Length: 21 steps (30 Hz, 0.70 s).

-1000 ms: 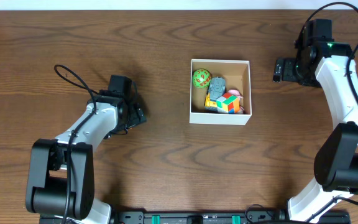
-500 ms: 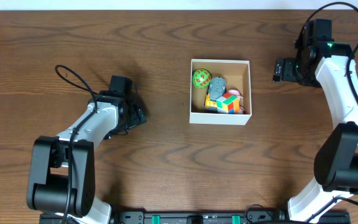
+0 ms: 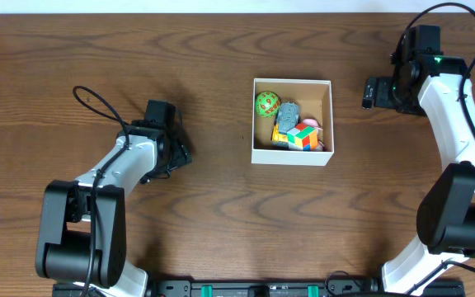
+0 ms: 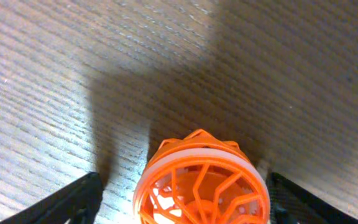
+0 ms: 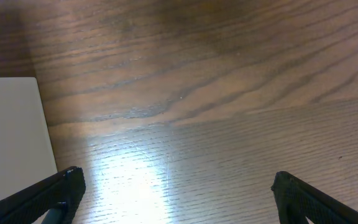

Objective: Pack container
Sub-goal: 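Lower left gripper and grasp the orange ball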

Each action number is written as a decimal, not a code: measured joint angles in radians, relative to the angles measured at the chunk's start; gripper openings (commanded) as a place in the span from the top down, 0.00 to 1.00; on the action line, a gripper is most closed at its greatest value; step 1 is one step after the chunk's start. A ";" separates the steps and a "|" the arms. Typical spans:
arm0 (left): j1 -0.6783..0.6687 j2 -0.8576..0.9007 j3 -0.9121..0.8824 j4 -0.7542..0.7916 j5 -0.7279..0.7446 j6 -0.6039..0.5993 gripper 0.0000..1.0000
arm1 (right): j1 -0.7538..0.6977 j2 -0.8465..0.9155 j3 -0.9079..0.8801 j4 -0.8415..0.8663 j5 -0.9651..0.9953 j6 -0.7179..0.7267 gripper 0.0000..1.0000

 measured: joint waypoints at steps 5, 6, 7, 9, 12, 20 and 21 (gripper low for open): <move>0.000 0.000 0.000 0.001 -0.002 -0.004 0.33 | 0.000 0.000 0.000 0.000 0.000 0.000 0.01; 0.000 0.000 0.000 0.001 -0.003 -0.001 0.34 | 0.000 0.000 0.000 0.000 0.000 0.000 0.01; 0.000 0.000 0.000 0.001 -0.004 0.000 0.34 | 0.000 0.000 0.000 0.000 0.000 0.000 0.01; 0.000 0.000 0.000 0.001 -0.003 0.000 0.34 | 0.000 0.000 0.000 0.000 0.000 0.000 0.01; 0.000 0.000 0.000 0.001 -0.004 0.000 0.34 | 0.000 0.000 0.000 0.000 0.000 0.000 0.01; 0.000 0.000 0.000 0.001 -0.004 0.000 0.44 | 0.000 0.000 0.000 0.000 0.000 0.000 0.01; 0.000 0.000 0.000 0.001 -0.004 0.000 0.44 | 0.000 0.000 0.000 0.000 0.000 0.000 0.01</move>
